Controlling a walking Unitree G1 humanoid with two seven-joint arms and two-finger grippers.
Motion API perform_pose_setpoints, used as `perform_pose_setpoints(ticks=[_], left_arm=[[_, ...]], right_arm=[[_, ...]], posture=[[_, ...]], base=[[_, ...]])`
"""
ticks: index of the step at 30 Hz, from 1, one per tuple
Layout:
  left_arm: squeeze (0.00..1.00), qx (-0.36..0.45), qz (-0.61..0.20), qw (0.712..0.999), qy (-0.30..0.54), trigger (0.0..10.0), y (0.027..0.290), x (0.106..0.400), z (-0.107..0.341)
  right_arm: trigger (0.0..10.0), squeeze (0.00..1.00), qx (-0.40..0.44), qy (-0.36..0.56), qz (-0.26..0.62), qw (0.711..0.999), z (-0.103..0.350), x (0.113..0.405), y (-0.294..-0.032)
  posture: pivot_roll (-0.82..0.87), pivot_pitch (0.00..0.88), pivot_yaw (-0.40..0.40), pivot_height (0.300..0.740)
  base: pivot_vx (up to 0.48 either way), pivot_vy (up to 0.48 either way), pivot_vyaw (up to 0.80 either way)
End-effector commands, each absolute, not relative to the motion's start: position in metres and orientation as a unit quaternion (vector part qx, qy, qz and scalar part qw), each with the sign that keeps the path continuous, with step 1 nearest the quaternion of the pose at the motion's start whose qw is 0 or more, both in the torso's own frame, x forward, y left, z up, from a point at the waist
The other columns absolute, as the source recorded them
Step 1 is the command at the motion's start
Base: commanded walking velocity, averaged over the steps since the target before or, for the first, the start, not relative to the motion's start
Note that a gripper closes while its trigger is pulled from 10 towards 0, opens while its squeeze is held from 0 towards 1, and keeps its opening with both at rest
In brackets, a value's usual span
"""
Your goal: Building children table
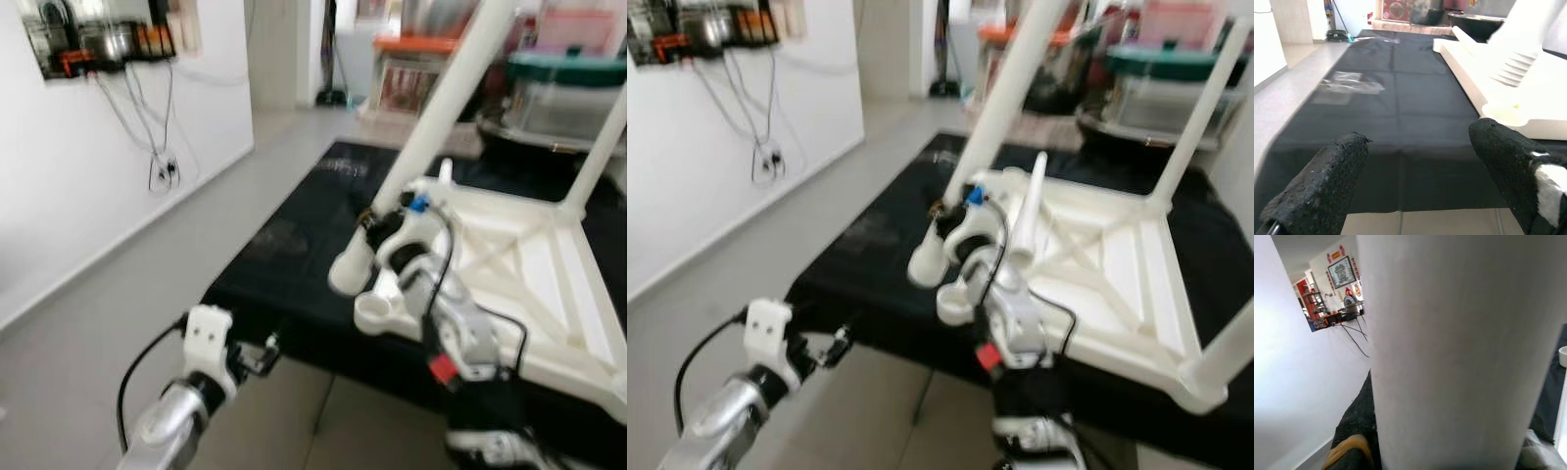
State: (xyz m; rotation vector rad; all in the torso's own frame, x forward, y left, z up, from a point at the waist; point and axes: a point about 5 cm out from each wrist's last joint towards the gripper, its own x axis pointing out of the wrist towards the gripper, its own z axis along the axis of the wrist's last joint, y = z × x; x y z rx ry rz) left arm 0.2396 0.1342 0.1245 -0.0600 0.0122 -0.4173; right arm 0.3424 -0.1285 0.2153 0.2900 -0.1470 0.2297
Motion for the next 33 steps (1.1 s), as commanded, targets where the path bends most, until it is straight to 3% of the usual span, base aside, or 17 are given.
perform_pose_setpoints(ticks=[1, 6, 15, 21, 22, 25, 26, 27, 28, 29, 32, 33], left_arm=[[0.0, -0.032, -0.201, 0.979, 0.017, 10.0, 0.139, 0.24, 0.121], [0.0, -0.032, -0.198, 0.98, 0.013, 10.0, 0.14, 0.241, 0.122], [0.0, -0.027, -0.195, 0.98, 0.006, 10.0, 0.141, 0.242, 0.123], [0.0, -0.022, -0.192, 0.981, 0.007, 10.0, 0.141, 0.244, 0.123], [0.0, -0.02, -0.19, 0.982, 0.005, 10.0, 0.142, 0.245, 0.123], [0.0, -0.019, -0.189, 0.982, 0.004, 10.0, 0.142, 0.246, 0.124], [0.0, -0.019, -0.189, 0.982, 0.003, 10.0, 0.143, 0.246, 0.124], [0.0, -0.019, -0.189, 0.982, 0.001, 10.0, 0.142, 0.246, 0.125], [0.0, -0.019, -0.19, 0.982, -0.001, 10.0, 0.142, 0.246, 0.125], [0.0, -0.02, -0.19, 0.982, -0.003, 10.0, 0.142, 0.246, 0.126], [0.0, -0.022, -0.19, 0.982, -0.005, 10.0, 0.142, 0.247, 0.126], [0.0, -0.023, -0.189, 0.982, -0.006, 10.0, 0.142, 0.247, 0.127]], right_arm=[[0.0, 0.0, 0.151, -0.064, 0.13, 0.978, 0.214, 0.342, -0.119], [0.0, 0.0, 0.151, -0.065, 0.117, 0.979, 0.214, 0.343, -0.125], [0.0, 0.0, 0.149, -0.067, 0.103, 0.981, 0.213, 0.343, -0.13], [0.0, 0.0, 0.142, -0.068, 0.039, 0.987, 0.211, 0.347, -0.146], [0.9, 0.0, 0.13, -0.066, 0.026, 0.989, 0.21, 0.347, -0.15], [0.9, 0.0, 0.122, -0.065, 0.021, 0.99, 0.209, 0.348, -0.151], [4.1, 0.0, 0.122, -0.062, 0.024, 0.99, 0.208, 0.348, -0.15], [3.1, 0.0, 0.124, -0.062, 0.03, 0.99, 0.208, 0.348, -0.148], [3.1, 0.0, 0.127, -0.063, 0.033, 0.989, 0.208, 0.348, -0.147], [1.0, 0.0, 0.126, -0.064, 0.035, 0.989, 0.209, 0.348, -0.146], [1.0, 0.0, 0.124, -0.065, 0.037, 0.989, 0.209, 0.348, -0.145], [2.3, 0.0, 0.121, -0.066, 0.037, 0.99, 0.209, 0.349, -0.145]], posture=[[0.06, 0.0, -0.094, 0.74], [0.06, 0.0, -0.093, 0.74], [0.06, 0.0, -0.092, 0.74], [0.06, 0.0, -0.093, 0.74], [0.06, 0.0, -0.094, 0.74], [0.06, 0.0, -0.094, 0.74], [0.06, 0.0, -0.094, 0.74], [0.06, 0.0, -0.096, 0.74], [0.06, 0.0, -0.096, 0.74], [0.06, 0.0, -0.097, 0.74], [0.06, 0.0, -0.097, 0.74], [0.06, 0.0, -0.097, 0.74]], base=[[0.0, 0.476, -0.8], [0.0, 0.472, -0.8], [0.0, 0.0, -0.8], [0.0, 0.0, -0.8], [0.0, 0.0, 0.0], [0.0, 0.0, 0.0], [0.0, 0.0, 0.0], [0.0, 0.0, 0.0], [0.0, 0.0, 0.0], [0.0, 0.0, 0.0], [0.0, 0.0, 0.0], [0.0, 0.0, 0.0]])
